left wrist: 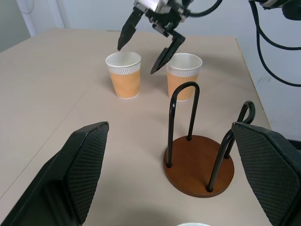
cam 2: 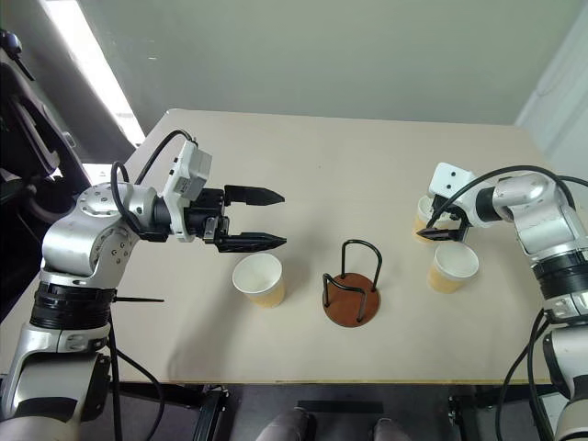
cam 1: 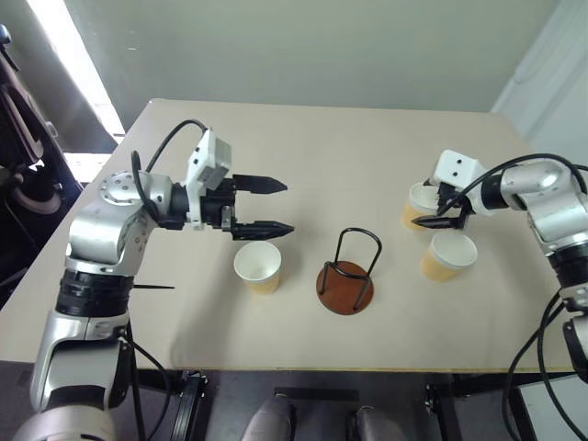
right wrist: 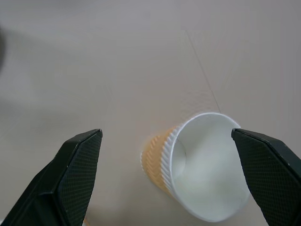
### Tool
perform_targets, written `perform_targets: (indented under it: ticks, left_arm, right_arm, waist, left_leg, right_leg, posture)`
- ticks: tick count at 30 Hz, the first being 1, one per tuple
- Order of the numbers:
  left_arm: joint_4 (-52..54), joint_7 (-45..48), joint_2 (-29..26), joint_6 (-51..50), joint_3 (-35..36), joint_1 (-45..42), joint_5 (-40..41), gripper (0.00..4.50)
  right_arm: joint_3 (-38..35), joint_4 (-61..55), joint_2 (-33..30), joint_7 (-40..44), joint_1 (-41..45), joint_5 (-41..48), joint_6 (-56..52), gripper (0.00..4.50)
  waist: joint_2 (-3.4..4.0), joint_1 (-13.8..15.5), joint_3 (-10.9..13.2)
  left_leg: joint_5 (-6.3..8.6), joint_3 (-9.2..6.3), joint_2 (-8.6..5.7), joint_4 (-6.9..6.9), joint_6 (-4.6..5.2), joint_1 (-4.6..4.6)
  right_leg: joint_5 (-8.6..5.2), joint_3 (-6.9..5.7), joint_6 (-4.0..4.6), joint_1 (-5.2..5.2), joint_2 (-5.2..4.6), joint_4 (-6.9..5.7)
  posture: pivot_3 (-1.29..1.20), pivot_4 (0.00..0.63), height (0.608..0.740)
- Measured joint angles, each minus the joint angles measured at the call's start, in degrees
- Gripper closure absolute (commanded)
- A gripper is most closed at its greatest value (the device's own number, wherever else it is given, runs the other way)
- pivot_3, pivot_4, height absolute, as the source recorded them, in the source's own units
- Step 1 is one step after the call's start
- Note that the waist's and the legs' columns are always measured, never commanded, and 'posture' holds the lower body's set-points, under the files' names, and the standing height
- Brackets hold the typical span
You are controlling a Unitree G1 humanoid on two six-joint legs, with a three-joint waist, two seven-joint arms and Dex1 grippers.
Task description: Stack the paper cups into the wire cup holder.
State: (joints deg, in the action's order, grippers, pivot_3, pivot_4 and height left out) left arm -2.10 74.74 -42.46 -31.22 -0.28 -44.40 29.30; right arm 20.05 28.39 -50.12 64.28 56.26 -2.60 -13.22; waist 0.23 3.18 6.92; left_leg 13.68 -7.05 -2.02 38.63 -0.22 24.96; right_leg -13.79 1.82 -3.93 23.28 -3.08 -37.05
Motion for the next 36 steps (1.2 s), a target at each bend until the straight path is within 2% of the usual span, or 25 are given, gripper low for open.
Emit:
perform_targets:
  ticks: [8, 11, 21, 22, 31, 36]
  left_arm:
    - [0.1, -0.1, -0.4, 0.0, 0.0, 0.5, 0.0, 0.03]
    - [0.1, -0.1, -0.5, 0.1, 0.0, 0.5, 0.0, 0.00]
    - [0.1, 0.2, -0.5, 1.3, -0.7, 0.6, -1.0, 0.00]
    - [0.1, 0.2, -0.5, 1.3, -0.7, 0.6, -1.1, 0.00]
    - [0.1, 2.9, -1.0, 1.3, -1.1, 1.0, -0.9, 0.00]
    - [0.4, 5.8, -1.8, 1.4, -2.4, 0.9, -1.0, 0.00]
  right_arm:
    - [0.4, 9.3, 2.8, 1.1, 2.7, -6.1, 6.3, 0.00]
    - [0.5, 10.5, 3.1, 1.0, 3.1, -8.0, 8.1, 0.55]
    - [0.5, 11.6, 5.3, 2.3, 3.9, -10.3, 10.2, 4.27]
    - [0.5, 11.5, 5.3, 2.5, 3.9, -10.3, 10.2, 4.47]
    - [-1.1, 3.7, 4.6, 7.4, 2.8, -8.6, 5.5, 4.47]
    - [-5.3, -14.6, 2.1, 12.3, 0.6, -1.8, -6.1, 4.47]
  waist:
    - [0.00, 0.0, 0.0]
    - [0.00, 0.1, 0.0]
    - [0.01, 0.1, 0.0]
    - [0.01, 0.1, 0.0]
    - [0.01, 0.0, 0.0]
    - [0.05, 0.0, 0.0]
  left_leg:
    - [-0.01, 0.02, 0.02, -0.33, -0.06, 0.00]
    - [0.00, 0.02, 0.02, -0.40, -0.08, 0.00]
    - [0.00, 0.02, 0.03, -0.44, -0.10, 0.00]
    - [0.00, 0.02, 0.03, -0.45, -0.10, 0.00]
    - [0.01, 0.03, 0.04, -0.47, -0.11, 0.00]
    - [0.01, 0.03, 0.05, -0.50, -0.13, 0.05]
  right_leg:
    - [0.00, 0.00, 0.03, 0.02, 0.00, 0.01]
    - [-0.01, -0.01, 0.05, 0.03, 0.00, 0.05]
    - [-0.02, -0.01, 0.08, 0.05, -0.01, 0.06]
    - [-0.02, -0.01, 0.08, 0.05, -0.01, 0.05]
    - [-0.04, -0.01, 0.11, 0.06, 0.00, 0.06]
    - [-0.07, -0.03, 0.16, 0.09, 0.00, 0.09]
  posture:
    - [0.00, 0.150, 0.740]
    - [0.00, 0.150, 0.740]
    - [0.00, 0.150, 0.740]
    - [0.00, 0.150, 0.740]
    - [0.00, 0.150, 0.740]
    - [0.00, 0.150, 0.740]
